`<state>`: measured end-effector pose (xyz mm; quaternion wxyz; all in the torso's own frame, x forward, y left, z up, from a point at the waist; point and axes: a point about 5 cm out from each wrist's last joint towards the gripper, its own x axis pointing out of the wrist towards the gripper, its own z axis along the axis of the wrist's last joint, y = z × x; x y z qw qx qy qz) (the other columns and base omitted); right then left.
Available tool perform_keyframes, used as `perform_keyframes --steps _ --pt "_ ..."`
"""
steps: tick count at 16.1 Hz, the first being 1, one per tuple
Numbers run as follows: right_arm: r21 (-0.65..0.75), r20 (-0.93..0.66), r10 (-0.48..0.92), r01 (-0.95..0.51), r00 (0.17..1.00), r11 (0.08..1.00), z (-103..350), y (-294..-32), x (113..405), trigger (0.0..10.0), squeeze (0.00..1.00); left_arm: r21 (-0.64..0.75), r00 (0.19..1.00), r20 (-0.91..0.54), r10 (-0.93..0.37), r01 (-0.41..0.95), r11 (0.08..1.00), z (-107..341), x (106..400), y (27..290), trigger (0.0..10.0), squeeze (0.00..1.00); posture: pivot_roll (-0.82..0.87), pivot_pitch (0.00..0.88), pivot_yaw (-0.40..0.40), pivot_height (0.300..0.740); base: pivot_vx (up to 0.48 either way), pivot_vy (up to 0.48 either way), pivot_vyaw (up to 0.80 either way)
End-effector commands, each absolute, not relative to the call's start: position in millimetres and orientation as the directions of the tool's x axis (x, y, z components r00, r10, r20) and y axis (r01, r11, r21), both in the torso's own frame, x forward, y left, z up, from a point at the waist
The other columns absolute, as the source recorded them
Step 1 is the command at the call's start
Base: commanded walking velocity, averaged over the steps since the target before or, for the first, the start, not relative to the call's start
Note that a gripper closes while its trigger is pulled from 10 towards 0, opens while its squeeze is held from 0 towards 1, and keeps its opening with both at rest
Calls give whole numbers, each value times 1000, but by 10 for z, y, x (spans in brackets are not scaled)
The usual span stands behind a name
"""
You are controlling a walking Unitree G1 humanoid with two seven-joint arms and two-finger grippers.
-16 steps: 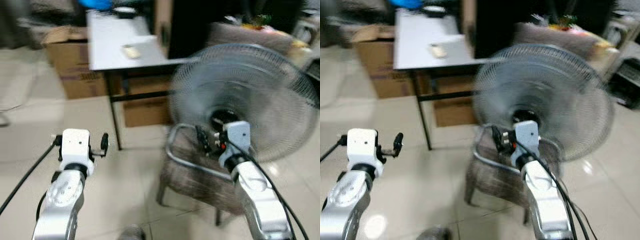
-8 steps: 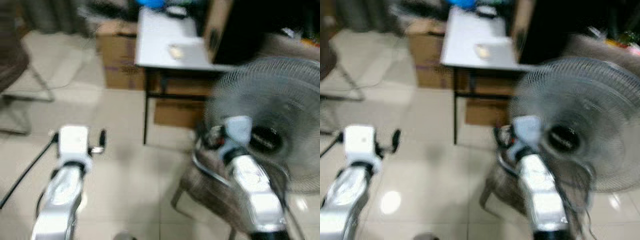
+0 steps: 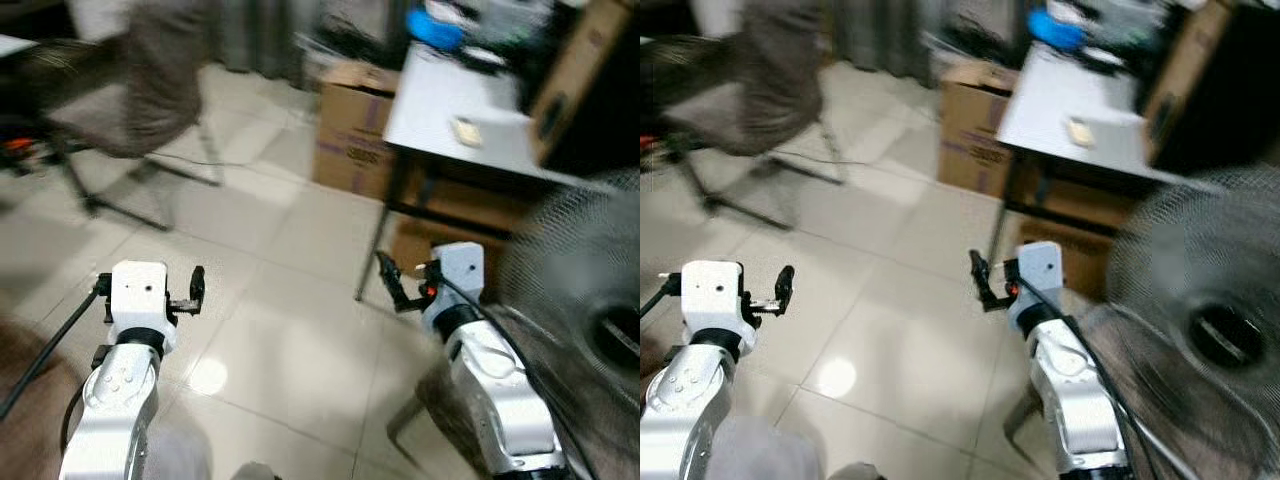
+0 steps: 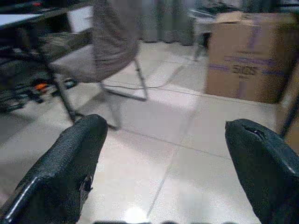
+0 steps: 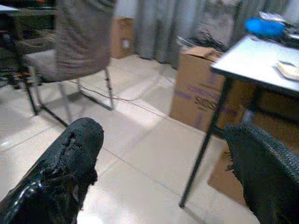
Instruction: Move the pillow to the sofa from floor
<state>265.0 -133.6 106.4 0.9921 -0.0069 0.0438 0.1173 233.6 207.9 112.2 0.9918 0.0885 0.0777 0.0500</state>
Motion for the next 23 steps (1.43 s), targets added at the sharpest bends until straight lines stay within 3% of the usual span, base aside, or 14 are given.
perform_keyframes --steps 1,9,13,16,17,18,23 --pt "-10 -80 221 -223 972 975 1096 -1386 2653 10000 1000 177 987 -136 90 -65 982 1128 2329 2028 10000 0 22 0 -54 740 0 0 800" --pt "-57 -79 181 -186 980 981 1072 -1482 2643 10000 1000 204 991 -109 80 -57 977 1153 2306 1989 10000 0 21 0 -64 740 0 0 800" --pt "-19 -85 188 -191 978 981 1072 -1459 2645 10000 1000 205 991 -108 79 -55 977 1147 2293 1981 10000 0 27 0 -68 740 0 -480 739" --pt "16 -81 200 -199 976 980 1083 -1436 2635 10000 1000 211 992 -108 71 -47 976 1160 2300 1975 10000 0 23 0 -59 740 0 -480 0" --pt "17 -90 200 -200 976 980 1076 -1431 2631 10000 867 212 992 -109 69 -45 976 1162 2304 1972 10000 0 21 0 -55 740 0 -480 0" --pt "14 -111 179 -178 978 984 1051 -1447 2640 10000 0 214 992 -109 68 -44 976 1167 2311 1976 10000 0 24 0 -53 740 0 -480 0" --pt "-28 -104 186 -190 977 981 1074 -1415 2656 10000 0 218 992 -108 71 -46 975 1167 2313 1994 10000 0 23 0 -50 740 0 -384 0"
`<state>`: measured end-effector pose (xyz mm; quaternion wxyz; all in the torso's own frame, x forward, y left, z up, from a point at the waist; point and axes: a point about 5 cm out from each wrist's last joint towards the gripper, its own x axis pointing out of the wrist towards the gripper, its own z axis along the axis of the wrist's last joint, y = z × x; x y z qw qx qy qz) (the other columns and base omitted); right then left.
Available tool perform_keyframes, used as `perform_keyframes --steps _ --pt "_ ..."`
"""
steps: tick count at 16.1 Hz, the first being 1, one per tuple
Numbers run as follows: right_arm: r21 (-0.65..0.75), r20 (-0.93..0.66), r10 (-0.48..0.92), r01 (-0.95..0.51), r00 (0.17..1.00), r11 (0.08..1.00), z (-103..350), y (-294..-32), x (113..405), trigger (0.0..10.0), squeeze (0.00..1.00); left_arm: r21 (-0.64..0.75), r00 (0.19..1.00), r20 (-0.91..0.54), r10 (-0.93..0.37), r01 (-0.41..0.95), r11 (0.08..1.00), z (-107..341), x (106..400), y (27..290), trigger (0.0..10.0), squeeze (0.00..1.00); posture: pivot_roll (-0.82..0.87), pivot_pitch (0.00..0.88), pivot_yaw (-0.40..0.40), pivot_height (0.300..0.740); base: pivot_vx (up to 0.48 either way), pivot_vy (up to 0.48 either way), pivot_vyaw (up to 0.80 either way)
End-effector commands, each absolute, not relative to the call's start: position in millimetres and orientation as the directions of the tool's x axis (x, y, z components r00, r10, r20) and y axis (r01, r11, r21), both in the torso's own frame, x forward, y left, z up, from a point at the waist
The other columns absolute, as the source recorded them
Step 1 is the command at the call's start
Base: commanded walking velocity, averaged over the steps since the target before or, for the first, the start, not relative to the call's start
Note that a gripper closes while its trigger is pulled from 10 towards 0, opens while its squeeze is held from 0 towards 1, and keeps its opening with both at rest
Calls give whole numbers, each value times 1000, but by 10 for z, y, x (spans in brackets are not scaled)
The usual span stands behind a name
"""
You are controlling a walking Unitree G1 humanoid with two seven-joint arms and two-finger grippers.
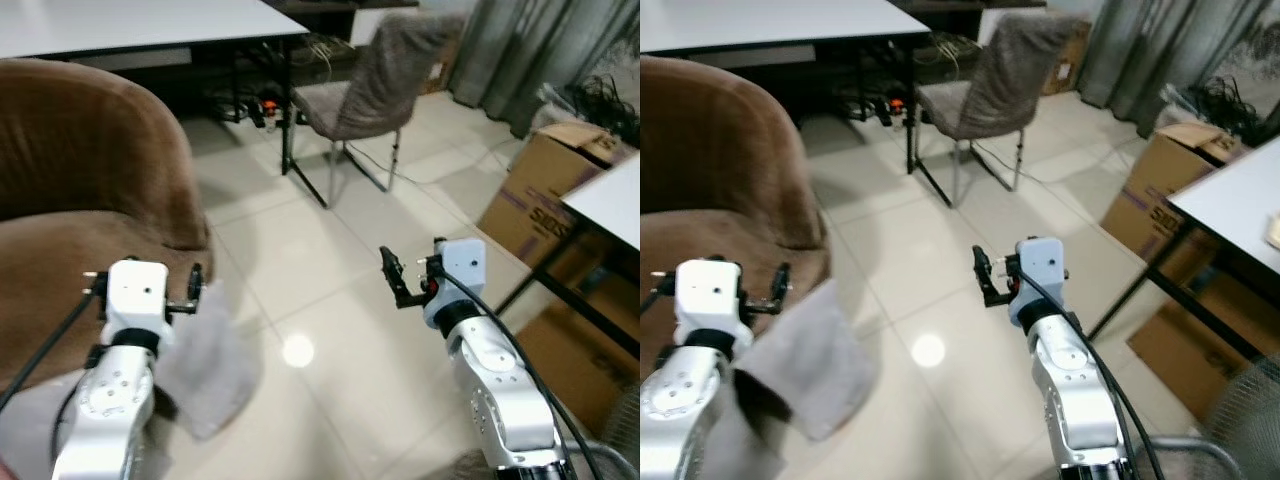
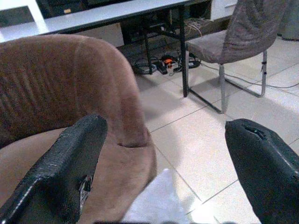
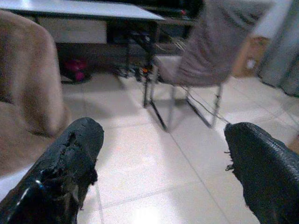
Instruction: Move the pillow to the sofa from floor
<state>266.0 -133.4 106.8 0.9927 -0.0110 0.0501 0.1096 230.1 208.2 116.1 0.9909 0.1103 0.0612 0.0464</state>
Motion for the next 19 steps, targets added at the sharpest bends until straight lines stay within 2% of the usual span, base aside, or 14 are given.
perform_keyframes --steps 1,4,7,10,13,15,17,18,19 --pt "-23 -97 238 -241 966 970 1096 -1365 2644 10000 0 222 992 -100 74 -50 974 1174 2317 2005 10000 0 26 0 -50 740 0 0 800" --pt "-14 -98 260 -263 961 965 1095 -1320 2641 10000 0 255 996 -78 42 -21 967 1222 2322 1992 10000 0 27 0 -51 740 0 0 800" --pt "-69 -102 213 -221 972 973 1080 -1357 2673 10000 0 250 995 -78 65 -44 967 1219 2334 2011 10000 0 33 0 -54 740 0 0 800" --pt "-41 -83 235 -239 968 970 1121 -1344 2681 10000 0 257 994 -70 87 -67 964 1222 2338 2041 10000 0 32 0 -54 740 0 0 800" --pt "-52 -88 184 -189 979 981 1093 -1367 2685 10000 0 280 993 -68 102 -79 957 1224 2347 2059 10000 0 32 0 -55 740 0 0 800" --pt "-70 -52 138 -141 989 988 1126 -1397 2710 10000 0 263 995 -70 72 -51 964 1217 2357 2034 10000 0 34 0 -56 740 0 0 209" --pt "-69 -75 100 -105 992 992 1107 -1439 2736 10000 0 239 997 -75 35 -17 971 1214 2353 2003 10000 0 38 0 -56 740 0 0 0" --pt "-9 -93 108 -109 990 994 1093 -1448 2747 10000 0 233 997 -74 27 -9 972 1222 2351 1995 10000 0 38 0 -56 740 0 0 0" --pt "-40 -92 75 -78 993 996 1087 -1480 2764 10000 0 225 997 -74 24 -6 974 1225 2353 1996 10000 0 40 0 -56 740 0 0 0"
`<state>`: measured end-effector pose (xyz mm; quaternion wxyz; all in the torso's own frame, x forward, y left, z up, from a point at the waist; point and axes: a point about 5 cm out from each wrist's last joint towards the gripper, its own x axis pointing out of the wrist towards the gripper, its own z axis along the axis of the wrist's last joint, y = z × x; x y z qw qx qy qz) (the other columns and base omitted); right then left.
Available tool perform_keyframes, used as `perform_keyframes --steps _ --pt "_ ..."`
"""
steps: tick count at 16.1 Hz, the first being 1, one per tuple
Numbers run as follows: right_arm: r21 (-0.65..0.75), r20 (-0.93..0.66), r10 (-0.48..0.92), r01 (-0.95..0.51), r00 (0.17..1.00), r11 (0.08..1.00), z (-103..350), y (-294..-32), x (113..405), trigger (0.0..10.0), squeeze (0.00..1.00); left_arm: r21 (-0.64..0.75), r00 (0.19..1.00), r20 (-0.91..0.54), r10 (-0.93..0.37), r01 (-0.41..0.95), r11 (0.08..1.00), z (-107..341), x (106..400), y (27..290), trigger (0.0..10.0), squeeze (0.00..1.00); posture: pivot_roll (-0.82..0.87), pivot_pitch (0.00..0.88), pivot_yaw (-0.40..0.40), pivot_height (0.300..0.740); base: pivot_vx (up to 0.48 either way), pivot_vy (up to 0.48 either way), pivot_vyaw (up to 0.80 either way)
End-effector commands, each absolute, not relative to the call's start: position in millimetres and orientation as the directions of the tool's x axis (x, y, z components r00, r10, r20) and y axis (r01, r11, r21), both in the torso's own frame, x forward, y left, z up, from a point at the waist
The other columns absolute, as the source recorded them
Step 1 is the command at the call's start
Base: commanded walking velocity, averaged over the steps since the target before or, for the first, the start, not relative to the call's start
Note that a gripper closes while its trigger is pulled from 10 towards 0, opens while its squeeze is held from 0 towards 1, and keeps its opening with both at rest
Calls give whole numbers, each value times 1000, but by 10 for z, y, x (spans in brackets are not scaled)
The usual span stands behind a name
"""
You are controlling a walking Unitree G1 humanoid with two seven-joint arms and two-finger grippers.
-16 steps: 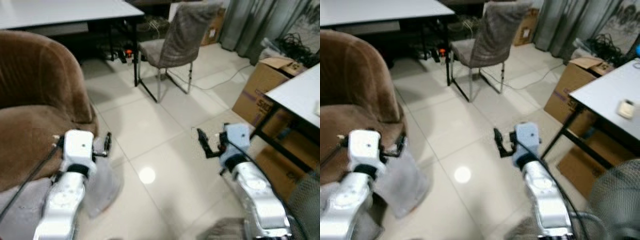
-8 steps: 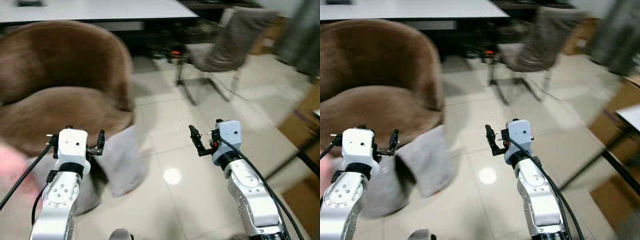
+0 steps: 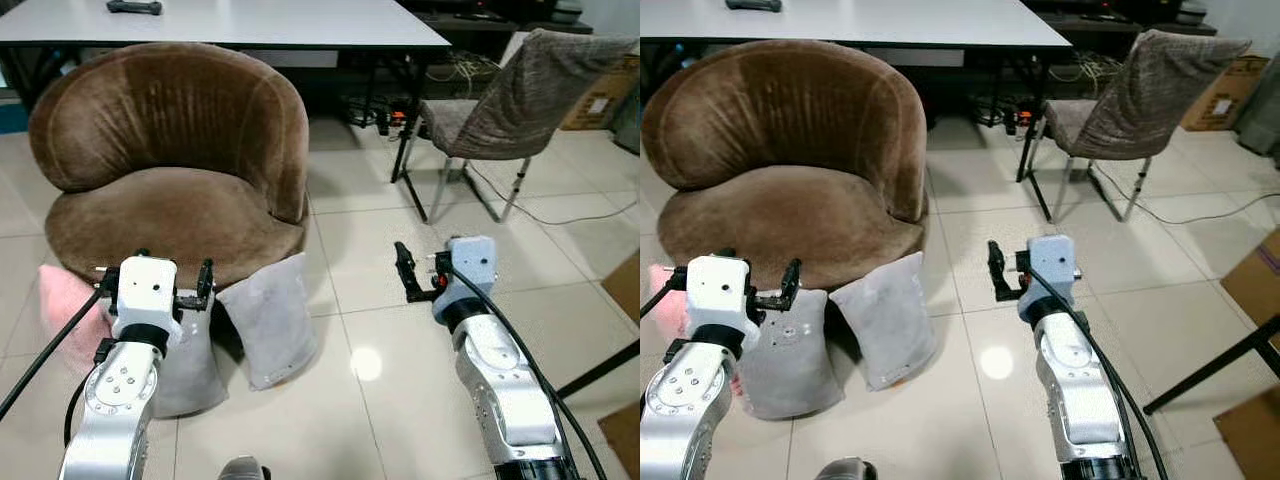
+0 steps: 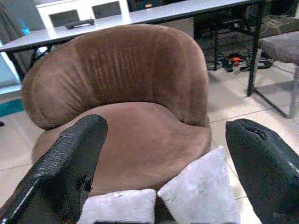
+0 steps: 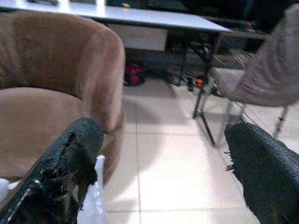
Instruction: Move the pillow to the sofa from floor
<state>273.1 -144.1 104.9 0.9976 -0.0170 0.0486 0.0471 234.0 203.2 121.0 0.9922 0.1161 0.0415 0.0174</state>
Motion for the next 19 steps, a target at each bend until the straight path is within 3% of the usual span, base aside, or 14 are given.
perform_keyframes --steps 1,14,17,19 --pt "-41 -81 69 -72 994 997 1081 -1485 2771 10000 0 224 997 -75 23 -5 974 1223 2354 2000 10000 0 40 0 -57 740 255 0 0" --pt "-25 -80 130 -133 988 991 1088 -1445 2750 10000 0 212 996 -94 1 19 977 1182 2389 1986 10000 0 36 0 -55 740 269 0 0" --pt "-19 -86 132 -134 988 991 1088 -1443 2753 10000 0 217 996 -93 2 18 976 1185 2392 1990 10000 0 36 0 -55 740 292 0 800" --pt "-28 -89 122 -125 989 992 1085 -1449 2760 10000 0 217 996 -94 3 17 976 1182 2395 1989 10000 0 36 0 -55 740 291 0 0"
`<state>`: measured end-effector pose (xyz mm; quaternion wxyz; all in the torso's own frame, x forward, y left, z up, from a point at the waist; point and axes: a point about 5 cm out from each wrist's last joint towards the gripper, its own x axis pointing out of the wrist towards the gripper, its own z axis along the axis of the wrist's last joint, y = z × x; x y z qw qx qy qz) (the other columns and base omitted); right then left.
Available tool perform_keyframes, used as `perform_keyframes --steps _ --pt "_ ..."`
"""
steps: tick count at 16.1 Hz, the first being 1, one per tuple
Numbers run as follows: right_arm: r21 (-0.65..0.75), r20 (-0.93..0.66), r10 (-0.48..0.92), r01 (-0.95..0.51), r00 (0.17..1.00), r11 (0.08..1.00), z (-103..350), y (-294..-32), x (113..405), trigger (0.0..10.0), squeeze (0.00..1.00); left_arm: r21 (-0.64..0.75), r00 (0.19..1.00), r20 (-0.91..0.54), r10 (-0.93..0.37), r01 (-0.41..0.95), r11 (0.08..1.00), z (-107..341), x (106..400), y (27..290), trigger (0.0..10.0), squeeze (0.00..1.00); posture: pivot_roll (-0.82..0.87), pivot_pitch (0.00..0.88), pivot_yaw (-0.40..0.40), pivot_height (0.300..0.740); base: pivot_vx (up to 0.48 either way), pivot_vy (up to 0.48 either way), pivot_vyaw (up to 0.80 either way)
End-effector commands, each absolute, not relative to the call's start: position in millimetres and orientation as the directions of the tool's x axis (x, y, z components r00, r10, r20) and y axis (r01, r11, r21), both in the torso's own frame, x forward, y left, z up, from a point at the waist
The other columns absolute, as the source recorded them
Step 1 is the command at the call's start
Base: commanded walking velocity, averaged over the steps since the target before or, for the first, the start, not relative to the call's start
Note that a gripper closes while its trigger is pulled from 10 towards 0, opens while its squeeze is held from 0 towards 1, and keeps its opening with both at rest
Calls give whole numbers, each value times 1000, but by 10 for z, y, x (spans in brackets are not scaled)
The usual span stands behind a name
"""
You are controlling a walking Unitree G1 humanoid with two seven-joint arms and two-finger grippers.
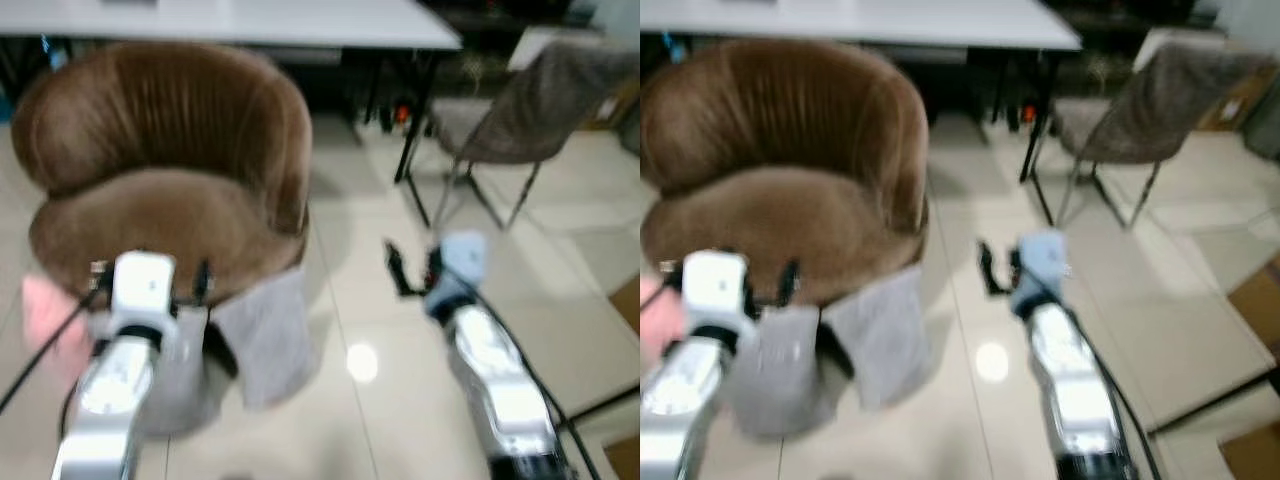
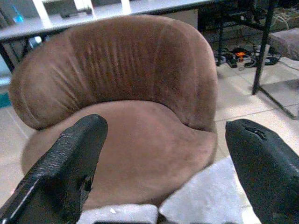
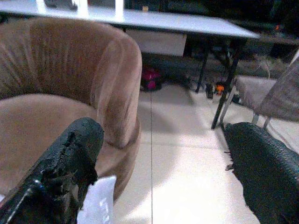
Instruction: Move the pillow to the sofa from floor
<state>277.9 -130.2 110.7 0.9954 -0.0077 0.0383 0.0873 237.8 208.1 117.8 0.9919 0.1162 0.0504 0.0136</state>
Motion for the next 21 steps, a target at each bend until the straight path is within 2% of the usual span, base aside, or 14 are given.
perform_keyframes --steps 1,11,17,21 --pt "-31 -89 116 -119 989 992 1085 -1452 2760 10000 0 217 996 -94 3 17 976 1180 2396 1989 10000 0 36 0 -55 740 289 0 0" --pt "-33 -106 105 -110 989 993 1068 -1465 2780 10000 0 216 996 -94 5 15 976 1183 2420 1985 10000 0 34 0 -58 740 292 0 0" --pt "8 -121 119 -119 985 993 1041 -1461 2785 10000 0 216 995 -96 12 9 976 1183 2420 1993 10000 0 41 0 -62 740 0 0 0" --pt "-1 -116 129 -130 985 992 1050 -1439 2790 10000 0 219 995 -97 18 4 976 1178 2431 2010 10000 0 41 0 -59 740 0 342 0"
